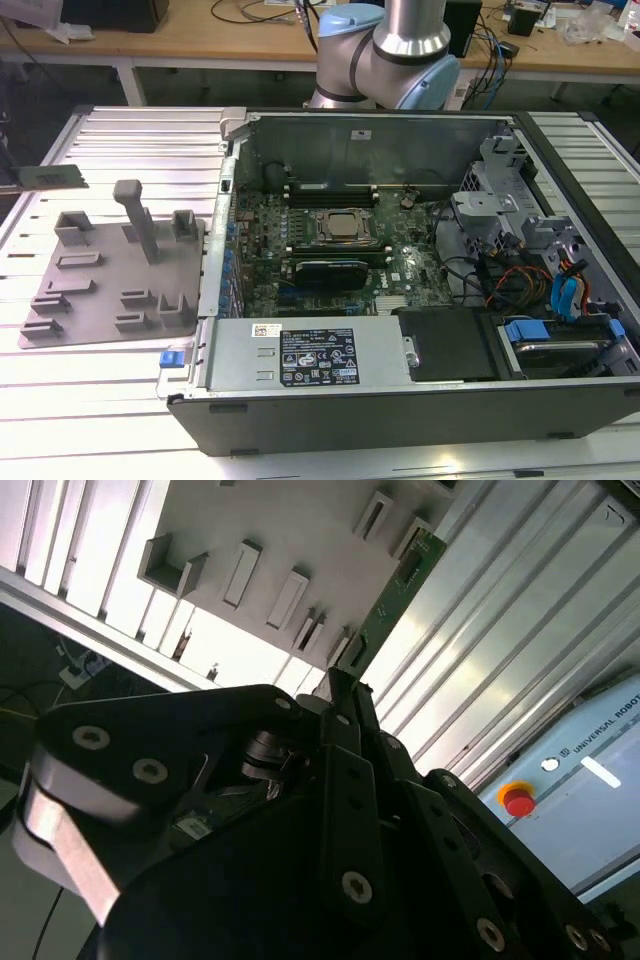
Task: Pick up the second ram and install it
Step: 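Pick up the second ram and move it above second insertion slot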
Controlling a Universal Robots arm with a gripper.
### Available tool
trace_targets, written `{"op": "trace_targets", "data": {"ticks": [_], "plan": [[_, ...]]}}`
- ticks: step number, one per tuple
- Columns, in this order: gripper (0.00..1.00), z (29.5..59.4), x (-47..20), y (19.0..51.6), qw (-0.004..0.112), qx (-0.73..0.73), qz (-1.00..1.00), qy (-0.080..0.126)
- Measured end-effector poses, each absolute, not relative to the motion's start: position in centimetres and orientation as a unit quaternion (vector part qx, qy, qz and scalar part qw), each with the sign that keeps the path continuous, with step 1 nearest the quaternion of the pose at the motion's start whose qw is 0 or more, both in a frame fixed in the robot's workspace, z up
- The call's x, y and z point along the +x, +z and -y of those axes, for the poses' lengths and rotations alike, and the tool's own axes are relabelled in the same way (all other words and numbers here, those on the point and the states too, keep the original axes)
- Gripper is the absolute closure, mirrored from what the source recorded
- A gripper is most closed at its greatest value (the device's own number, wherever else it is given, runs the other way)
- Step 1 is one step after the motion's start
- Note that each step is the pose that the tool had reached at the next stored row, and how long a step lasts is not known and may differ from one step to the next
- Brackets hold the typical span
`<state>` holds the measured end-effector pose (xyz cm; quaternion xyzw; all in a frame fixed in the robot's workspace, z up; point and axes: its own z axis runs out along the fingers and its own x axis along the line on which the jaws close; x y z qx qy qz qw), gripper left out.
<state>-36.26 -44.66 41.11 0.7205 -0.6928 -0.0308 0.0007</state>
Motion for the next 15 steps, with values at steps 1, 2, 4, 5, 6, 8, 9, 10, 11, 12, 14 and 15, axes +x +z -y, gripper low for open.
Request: {"op": "trace_targets", "data": {"ticks": [1, 2, 4, 5, 6, 8, 9, 10, 11, 12, 14, 15], "plan": [[0.89, 44.7, -36.3, 41.2, 0.001, 0.721, 0.693, -0.031], [0.89, 44.7, -36.3, 41.2, 0.001, 0.721, 0.693, -0.031], [0.89, 44.7, -36.3, 41.2, 0.001, 0.721, 0.693, -0.031], [0.89, 44.7, -36.2, 41.2, 0.001, 0.72, 0.693, -0.031], [0.89, 44.7, -36.1, 41.2, 0.001, 0.721, 0.693, -0.031], [0.89, 44.7, -35.1, 41.2, 0.001, 0.721, 0.693, -0.031], [0.89, 44.7, -34.6, 41.2, 0.001, 0.721, 0.693, -0.031], [0.89, 44.7, -34.1, 41.2, 0.001, 0.721, 0.693, -0.031], [0.89, 44.7, -33.7, 41.2, 0.001, 0.721, 0.693, -0.031], [0.89, 44.7, -33.5, 41.2, 0.001, 0.721, 0.693, -0.031], [0.89, 44.7, -32.9, 41.2, 0.001, 0.721, 0.693, -0.031], [0.89, 44.7, -32.4, 41.2, 0.001, 0.721, 0.693, -0.031]]}}
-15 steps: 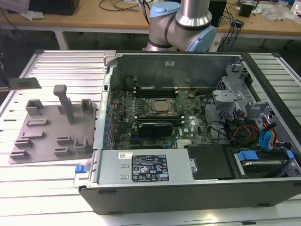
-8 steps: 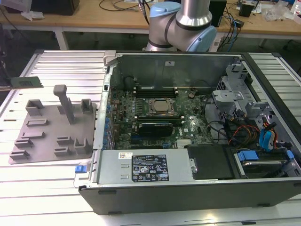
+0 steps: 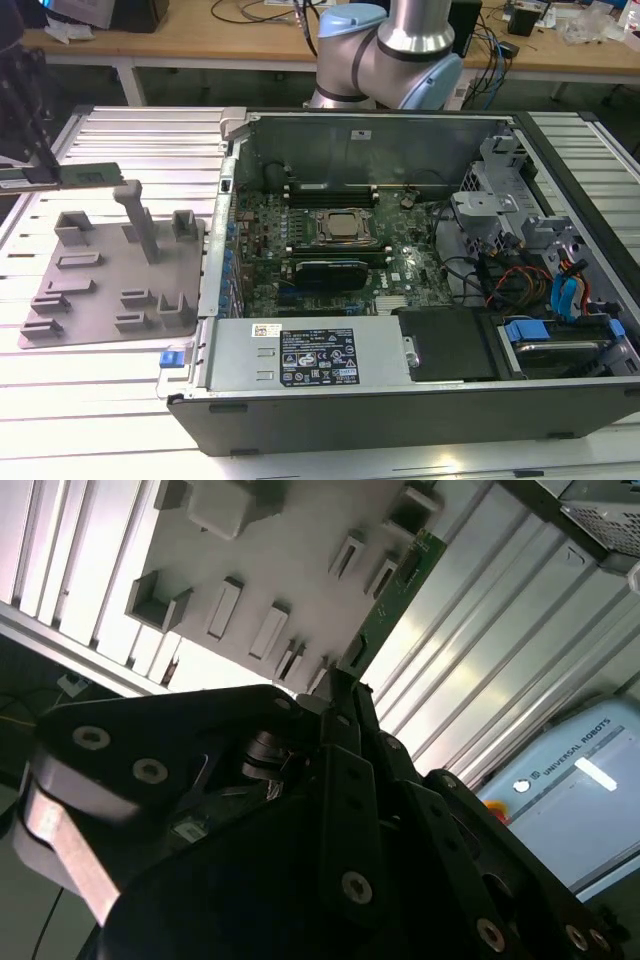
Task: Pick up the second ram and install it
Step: 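Pick up the second ram and move it above second insertion slot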
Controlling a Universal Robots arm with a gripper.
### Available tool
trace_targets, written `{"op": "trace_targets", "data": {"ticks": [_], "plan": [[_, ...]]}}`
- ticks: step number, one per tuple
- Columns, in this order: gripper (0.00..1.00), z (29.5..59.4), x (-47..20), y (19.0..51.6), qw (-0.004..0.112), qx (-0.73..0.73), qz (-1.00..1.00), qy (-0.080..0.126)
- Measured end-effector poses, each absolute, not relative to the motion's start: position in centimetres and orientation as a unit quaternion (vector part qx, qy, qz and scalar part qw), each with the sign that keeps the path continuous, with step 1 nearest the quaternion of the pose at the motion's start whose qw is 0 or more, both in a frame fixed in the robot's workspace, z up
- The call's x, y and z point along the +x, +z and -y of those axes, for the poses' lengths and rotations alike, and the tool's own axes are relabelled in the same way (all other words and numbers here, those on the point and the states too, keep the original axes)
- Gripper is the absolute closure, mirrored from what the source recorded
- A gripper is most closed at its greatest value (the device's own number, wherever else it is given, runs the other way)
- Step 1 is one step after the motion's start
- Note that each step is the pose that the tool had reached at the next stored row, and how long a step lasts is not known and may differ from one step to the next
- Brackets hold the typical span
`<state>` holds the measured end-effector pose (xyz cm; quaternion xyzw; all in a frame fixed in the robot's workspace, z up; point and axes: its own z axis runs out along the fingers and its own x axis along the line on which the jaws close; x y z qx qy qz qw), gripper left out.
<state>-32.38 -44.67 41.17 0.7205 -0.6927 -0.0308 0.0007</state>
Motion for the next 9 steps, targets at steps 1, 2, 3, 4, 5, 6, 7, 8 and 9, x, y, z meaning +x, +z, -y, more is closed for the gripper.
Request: {"op": "trace_targets", "data": {"ticks": [1, 2, 3, 4, 5, 6, 7, 8, 9], "plan": [[0.89, 44.7, -32.0, 41.2, 0.001, 0.721, 0.693, -0.031], [0.89, 44.7, -31.6, 41.2, 0.001, 0.721, 0.693, -0.031], [0.89, 44.7, -31.4, 41.2, 0.001, 0.72, 0.693, -0.031], [0.89, 44.7, -30.8, 41.2, 0.001, 0.721, 0.693, -0.031], [0.89, 44.7, -30.4, 41.2, 0.001, 0.721, 0.693, -0.031], [0.89, 44.7, -30.1, 41.2, 0.001, 0.721, 0.693, -0.031], [0.89, 44.7, -29.9, 41.2, 0.001, 0.721, 0.693, -0.031], [0.89, 44.7, -29.4, 41.2, 0.001, 0.72, 0.693, -0.031], [0.89, 44.7, -29.0, 41.2, 0.001, 0.721, 0.693, -0.031]]}}
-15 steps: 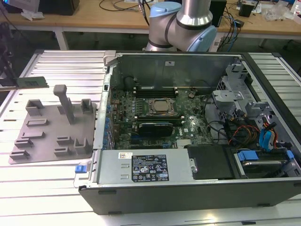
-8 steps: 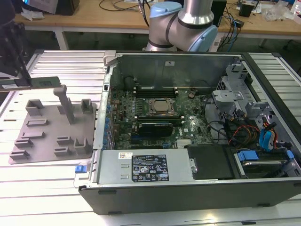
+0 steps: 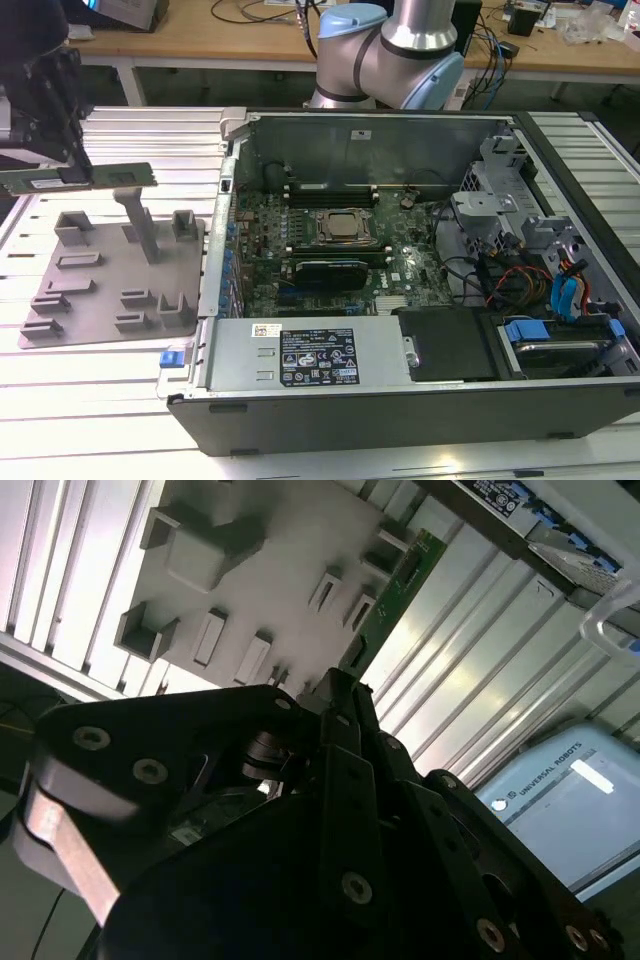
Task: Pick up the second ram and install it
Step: 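Pick up the second ram and move it above second insertion slot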
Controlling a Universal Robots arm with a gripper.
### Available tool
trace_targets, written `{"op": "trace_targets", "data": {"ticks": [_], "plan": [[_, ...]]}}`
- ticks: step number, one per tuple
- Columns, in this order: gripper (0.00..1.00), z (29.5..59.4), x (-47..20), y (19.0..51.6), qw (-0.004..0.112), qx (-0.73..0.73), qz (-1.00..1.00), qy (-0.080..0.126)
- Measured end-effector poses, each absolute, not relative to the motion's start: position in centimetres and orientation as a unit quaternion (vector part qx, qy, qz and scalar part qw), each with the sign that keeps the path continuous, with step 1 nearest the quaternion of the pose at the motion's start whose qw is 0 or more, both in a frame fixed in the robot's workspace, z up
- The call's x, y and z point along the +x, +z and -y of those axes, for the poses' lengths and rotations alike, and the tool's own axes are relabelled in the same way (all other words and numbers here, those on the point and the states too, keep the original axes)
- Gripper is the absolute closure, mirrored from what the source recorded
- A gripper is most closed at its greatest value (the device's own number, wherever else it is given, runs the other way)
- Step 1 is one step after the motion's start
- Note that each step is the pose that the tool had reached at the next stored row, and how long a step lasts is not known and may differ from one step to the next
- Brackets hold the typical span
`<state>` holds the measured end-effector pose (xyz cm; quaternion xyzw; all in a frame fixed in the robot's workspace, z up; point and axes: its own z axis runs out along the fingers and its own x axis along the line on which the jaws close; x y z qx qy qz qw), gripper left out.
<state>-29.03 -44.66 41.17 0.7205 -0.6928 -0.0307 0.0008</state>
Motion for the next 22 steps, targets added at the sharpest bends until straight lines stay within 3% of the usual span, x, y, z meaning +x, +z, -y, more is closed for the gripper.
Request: {"op": "trace_targets", "data": {"ticks": [22], "plan": [[0.89, 44.7, -22.4, 41.2, 0.001, 0.721, 0.693, -0.031]]}}
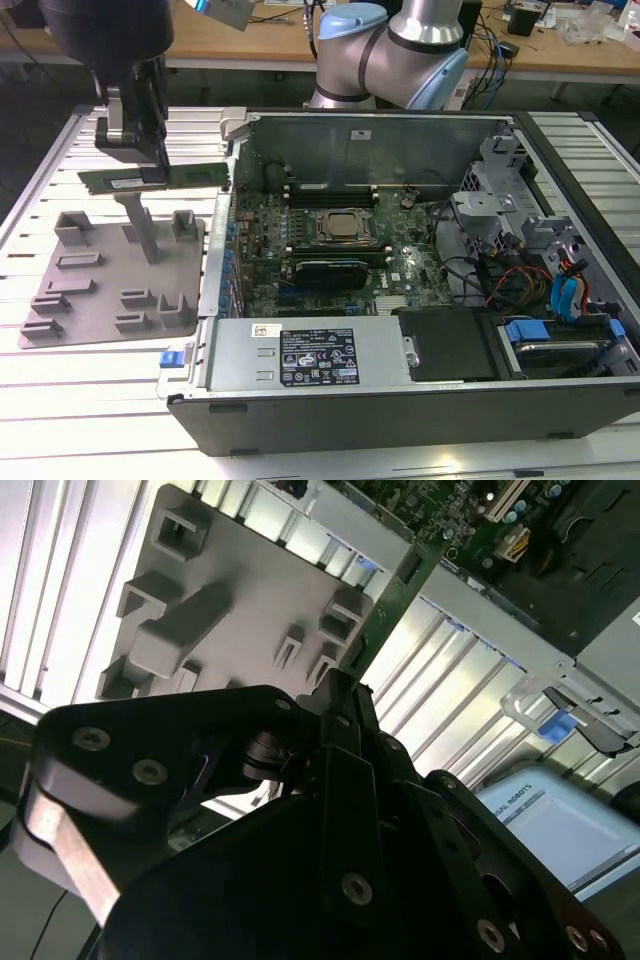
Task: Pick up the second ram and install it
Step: 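Pick up the second ram and move it above second insertion slot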
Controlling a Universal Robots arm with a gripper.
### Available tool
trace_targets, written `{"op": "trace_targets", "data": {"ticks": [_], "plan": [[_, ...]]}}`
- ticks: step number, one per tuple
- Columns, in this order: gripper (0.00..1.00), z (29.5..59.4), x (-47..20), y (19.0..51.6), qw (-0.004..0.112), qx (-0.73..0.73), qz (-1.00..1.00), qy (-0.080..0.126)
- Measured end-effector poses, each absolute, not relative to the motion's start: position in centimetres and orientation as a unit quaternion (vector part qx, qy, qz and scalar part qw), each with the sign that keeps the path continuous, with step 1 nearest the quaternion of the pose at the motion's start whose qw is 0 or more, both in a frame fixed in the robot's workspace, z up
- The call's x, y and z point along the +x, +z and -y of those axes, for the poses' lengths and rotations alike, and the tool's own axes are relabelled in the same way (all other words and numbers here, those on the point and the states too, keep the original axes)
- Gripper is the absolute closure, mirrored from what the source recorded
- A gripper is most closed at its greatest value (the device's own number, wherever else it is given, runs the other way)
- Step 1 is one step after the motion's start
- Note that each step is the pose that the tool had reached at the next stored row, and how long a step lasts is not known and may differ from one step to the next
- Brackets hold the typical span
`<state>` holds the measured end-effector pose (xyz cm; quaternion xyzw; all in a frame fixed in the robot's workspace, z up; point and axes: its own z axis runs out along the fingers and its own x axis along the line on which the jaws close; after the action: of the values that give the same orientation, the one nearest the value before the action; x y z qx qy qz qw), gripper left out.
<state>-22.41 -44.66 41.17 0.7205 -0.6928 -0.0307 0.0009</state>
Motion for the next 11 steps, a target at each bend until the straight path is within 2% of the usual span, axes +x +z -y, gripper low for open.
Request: {"op": "trace_targets", "data": {"ticks": [11], "plan": [[0.89, 44.7, -19.6, 41.2, 0.001, 0.721, 0.693, -0.031]]}}
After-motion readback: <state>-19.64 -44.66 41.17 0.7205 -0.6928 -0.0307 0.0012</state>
